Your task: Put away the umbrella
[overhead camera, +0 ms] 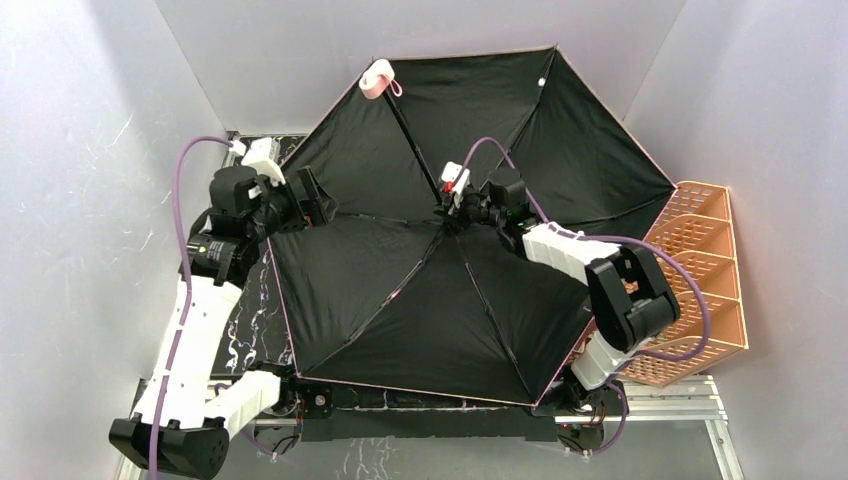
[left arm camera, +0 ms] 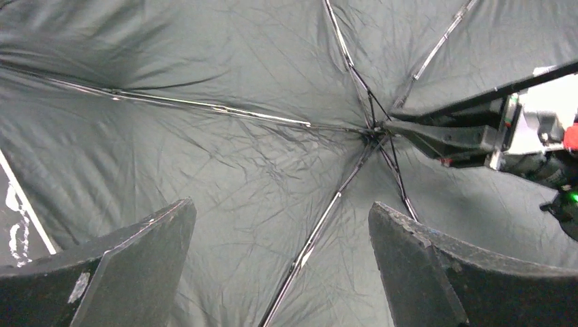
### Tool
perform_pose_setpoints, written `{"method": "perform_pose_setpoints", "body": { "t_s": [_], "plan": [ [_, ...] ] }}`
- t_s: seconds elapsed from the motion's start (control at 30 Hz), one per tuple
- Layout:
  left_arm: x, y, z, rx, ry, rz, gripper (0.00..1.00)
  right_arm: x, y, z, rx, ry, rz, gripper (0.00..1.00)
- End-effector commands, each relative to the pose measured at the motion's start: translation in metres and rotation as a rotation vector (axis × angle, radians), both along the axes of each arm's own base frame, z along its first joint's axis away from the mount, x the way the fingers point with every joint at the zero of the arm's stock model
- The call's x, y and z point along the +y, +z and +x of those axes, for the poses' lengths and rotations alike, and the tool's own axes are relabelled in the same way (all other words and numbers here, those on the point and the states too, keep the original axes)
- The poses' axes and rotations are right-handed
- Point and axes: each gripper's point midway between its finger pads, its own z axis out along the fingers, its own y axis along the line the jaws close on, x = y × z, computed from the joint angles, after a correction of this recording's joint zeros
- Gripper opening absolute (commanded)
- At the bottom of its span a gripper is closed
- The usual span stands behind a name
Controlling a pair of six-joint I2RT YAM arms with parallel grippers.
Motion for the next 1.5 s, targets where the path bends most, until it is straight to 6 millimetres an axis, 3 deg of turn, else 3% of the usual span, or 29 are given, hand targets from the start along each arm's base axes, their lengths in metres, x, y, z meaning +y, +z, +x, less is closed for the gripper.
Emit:
{"method": "perform_pose_setpoints", "body": {
  "t_s": [0.0,0.13,0.27,0.47,0.6,0.7,0.83,1.07,1.27,1.47],
  "plan": [
    [0.021,0.050,-0.005,-0.092,0.114,0.020,0.98,-0.007,0.141,0.021,-0.386,-0.064,0.095,0.00],
    [0.041,0.063,-0.006,-0.083,0.221,0.064,0.98,-0.020,0.199,0.025,-0.548,-0.108,0.073,0.00],
    [0.037,0.076,-0.013,-0.098,0.200,0.042,0.98,-0.030,0.233,0.023,-0.721,-0.113,0.004,0.00],
    [0.041,0.112,-0.020,-0.157,0.217,0.046,0.98,-0.050,0.278,0.016,-1.056,-0.156,-0.119,0.00],
    [0.032,0.133,-0.017,-0.191,0.171,0.038,0.98,-0.057,0.310,0.017,-1.179,-0.185,-0.180,0.00],
    [0.010,0.149,-0.018,-0.216,0.063,0.001,0.98,-0.061,0.333,0.021,-1.287,-0.208,-0.250,0.00],
    [-0.008,0.157,-0.014,-0.218,-0.026,-0.005,0.98,-0.069,0.346,0.026,-1.550,-0.268,-0.429,0.00],
    [-0.031,0.167,-0.016,-0.237,-0.136,-0.030,0.98,-0.059,0.362,0.034,-1.664,-0.240,-0.521,0.00],
    [-0.069,0.180,-0.018,-0.243,-0.305,-0.133,0.98,-0.041,0.364,0.045,-1.715,-0.198,-0.553,0.00],
    [-0.106,0.161,-0.010,-0.160,-0.436,-0.193,0.97,-0.018,0.367,0.046,-1.735,-0.176,-0.515,0.00]
  ]
}}
